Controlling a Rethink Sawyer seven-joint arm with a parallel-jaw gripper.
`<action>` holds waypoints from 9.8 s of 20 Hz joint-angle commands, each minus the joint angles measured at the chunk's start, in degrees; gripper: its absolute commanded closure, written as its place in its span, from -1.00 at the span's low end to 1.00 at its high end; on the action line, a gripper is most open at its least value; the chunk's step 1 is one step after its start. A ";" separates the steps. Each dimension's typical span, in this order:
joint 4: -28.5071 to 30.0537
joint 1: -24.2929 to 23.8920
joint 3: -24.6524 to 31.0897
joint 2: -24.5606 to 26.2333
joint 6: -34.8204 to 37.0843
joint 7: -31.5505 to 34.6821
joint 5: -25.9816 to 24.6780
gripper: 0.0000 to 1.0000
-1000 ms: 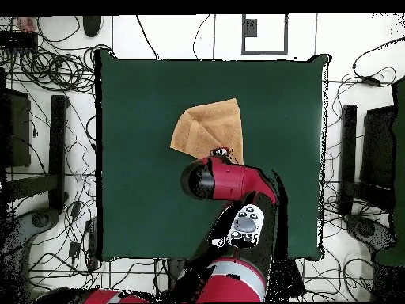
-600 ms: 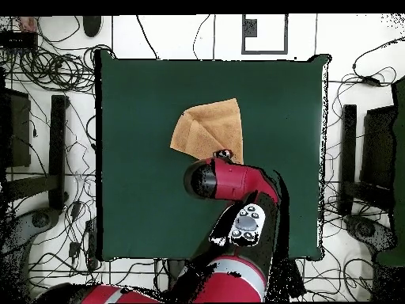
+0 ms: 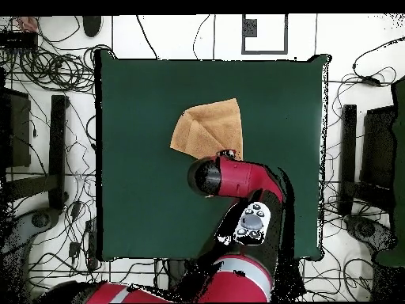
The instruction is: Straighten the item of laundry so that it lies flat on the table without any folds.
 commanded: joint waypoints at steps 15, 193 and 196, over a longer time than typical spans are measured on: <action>-3.10 0.20 1.60 0.79 6.66 -0.45 -0.68 -1.00; 8.96 -4.62 5.71 3.04 -5.01 2.08 -1.32 -1.00; 8.10 -4.31 5.66 2.81 -4.59 2.42 -0.79 -1.00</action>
